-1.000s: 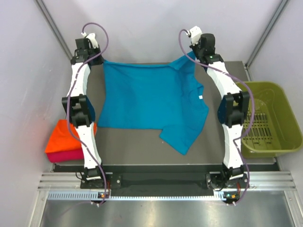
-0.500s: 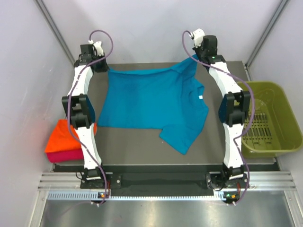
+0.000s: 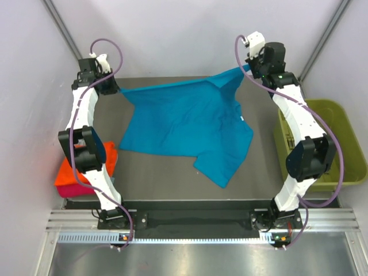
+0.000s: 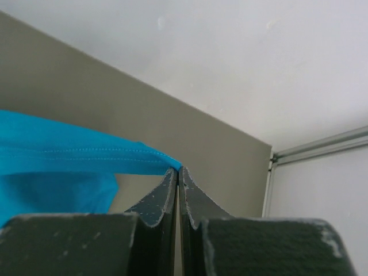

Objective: Fold and stack the t-shirts
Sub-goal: Flatten the tshirt out

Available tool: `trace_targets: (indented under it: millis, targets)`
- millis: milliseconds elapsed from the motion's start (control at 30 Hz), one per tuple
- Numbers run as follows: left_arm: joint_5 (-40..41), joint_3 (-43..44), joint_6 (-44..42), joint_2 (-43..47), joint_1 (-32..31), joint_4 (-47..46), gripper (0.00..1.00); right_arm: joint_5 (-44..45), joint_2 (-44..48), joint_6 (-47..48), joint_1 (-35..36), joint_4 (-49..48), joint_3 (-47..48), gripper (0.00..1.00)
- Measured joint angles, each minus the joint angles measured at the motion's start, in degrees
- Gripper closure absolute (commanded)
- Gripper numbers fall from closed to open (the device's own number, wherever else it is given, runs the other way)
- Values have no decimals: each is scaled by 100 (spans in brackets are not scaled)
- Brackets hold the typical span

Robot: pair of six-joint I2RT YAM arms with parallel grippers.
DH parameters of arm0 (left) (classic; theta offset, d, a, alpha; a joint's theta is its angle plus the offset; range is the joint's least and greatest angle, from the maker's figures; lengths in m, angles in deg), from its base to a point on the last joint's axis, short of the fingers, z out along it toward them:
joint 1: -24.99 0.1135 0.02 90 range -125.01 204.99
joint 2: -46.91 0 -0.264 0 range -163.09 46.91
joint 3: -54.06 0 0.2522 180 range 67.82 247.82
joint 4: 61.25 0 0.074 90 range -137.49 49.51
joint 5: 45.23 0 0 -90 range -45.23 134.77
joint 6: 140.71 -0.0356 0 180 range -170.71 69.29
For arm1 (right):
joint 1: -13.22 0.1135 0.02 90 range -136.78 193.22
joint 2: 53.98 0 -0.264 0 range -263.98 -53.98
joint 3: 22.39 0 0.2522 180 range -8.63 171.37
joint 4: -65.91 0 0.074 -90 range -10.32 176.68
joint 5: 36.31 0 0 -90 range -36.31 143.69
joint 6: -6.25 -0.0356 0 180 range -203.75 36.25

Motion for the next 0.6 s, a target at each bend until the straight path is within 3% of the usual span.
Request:
trace_targets:
  millis: [433, 600]
  targets:
    - [-105, -323, 173, 31, 2, 44, 100, -83, -61, -103, 44, 361, -487, 100]
    - [-195, 345, 216, -216, 2, 249, 100, -4, -63, -92, 44, 374, -472, 100]
